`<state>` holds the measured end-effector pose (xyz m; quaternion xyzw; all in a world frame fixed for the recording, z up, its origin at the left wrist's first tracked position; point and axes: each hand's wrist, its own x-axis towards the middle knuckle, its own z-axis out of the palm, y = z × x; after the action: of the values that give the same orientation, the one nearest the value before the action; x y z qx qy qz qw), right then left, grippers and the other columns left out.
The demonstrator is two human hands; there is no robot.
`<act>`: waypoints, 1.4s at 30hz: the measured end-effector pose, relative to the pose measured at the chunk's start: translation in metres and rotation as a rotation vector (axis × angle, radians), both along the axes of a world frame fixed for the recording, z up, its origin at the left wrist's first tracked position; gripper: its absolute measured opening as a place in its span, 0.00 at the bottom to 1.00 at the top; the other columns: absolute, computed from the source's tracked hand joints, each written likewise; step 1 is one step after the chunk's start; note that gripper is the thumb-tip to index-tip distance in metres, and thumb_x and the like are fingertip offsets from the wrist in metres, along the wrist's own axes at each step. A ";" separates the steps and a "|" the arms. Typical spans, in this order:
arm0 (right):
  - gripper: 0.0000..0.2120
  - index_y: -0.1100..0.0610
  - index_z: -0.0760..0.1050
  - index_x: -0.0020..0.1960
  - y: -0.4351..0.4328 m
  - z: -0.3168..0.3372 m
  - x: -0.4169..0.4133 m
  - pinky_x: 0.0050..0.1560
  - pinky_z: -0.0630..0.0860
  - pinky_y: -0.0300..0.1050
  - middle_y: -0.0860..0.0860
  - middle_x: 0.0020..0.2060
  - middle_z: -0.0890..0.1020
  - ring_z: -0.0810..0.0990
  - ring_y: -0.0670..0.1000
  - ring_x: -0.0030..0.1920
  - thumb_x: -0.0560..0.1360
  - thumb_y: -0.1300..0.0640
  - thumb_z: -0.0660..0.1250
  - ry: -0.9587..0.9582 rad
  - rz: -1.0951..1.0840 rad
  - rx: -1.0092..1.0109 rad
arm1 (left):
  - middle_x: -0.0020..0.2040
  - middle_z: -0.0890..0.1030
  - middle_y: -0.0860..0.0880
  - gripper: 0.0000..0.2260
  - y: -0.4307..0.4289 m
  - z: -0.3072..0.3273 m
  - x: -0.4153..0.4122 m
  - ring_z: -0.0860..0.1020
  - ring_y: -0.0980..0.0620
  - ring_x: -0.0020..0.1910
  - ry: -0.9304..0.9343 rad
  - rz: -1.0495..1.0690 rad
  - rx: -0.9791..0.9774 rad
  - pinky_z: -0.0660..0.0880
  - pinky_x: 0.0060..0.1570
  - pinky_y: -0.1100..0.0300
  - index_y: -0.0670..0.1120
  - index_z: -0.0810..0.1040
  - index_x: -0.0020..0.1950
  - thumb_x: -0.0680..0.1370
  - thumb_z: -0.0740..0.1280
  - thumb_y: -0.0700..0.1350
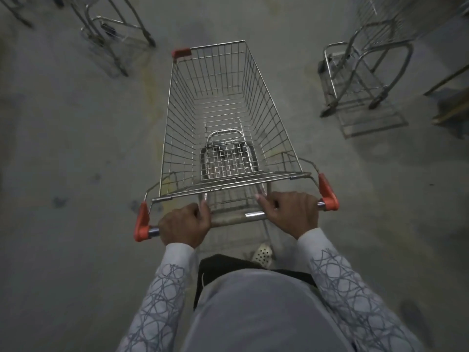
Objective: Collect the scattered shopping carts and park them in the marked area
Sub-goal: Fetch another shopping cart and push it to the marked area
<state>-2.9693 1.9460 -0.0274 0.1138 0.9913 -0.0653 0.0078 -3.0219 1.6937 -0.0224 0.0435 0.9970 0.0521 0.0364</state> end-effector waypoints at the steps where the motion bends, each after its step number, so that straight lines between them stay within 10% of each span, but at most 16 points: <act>1: 0.34 0.50 0.78 0.34 0.001 -0.002 -0.003 0.33 0.67 0.39 0.47 0.22 0.74 0.75 0.49 0.25 0.76 0.26 0.47 0.010 0.039 0.008 | 0.23 0.71 0.52 0.24 0.001 0.000 -0.004 0.69 0.48 0.23 -0.003 -0.002 -0.005 0.63 0.30 0.63 0.47 0.77 0.30 0.80 0.56 0.59; 13: 0.41 0.52 0.72 0.29 -0.013 0.014 -0.096 0.31 0.61 0.38 0.45 0.20 0.64 0.64 0.47 0.22 0.68 0.17 0.43 0.019 0.269 0.080 | 0.25 0.73 0.51 0.35 -0.023 0.003 -0.100 0.76 0.47 0.28 -0.013 -0.092 -0.142 0.73 0.35 0.59 0.49 0.79 0.31 0.75 0.45 0.71; 42: 0.45 0.55 0.74 0.28 -0.037 0.014 -0.511 0.31 0.64 0.42 0.50 0.23 0.70 0.68 0.51 0.24 0.71 0.20 0.37 0.000 0.313 0.149 | 0.33 0.76 0.45 0.25 -0.036 0.014 -0.458 0.73 0.45 0.33 -0.022 0.144 -0.113 0.69 0.35 0.56 0.43 0.77 0.35 0.78 0.51 0.59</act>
<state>-3.4803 1.9085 -0.0130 -0.0419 0.9990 0.0105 0.0095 -3.4804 1.6575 -0.0080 -0.0312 0.9985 -0.0015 0.0460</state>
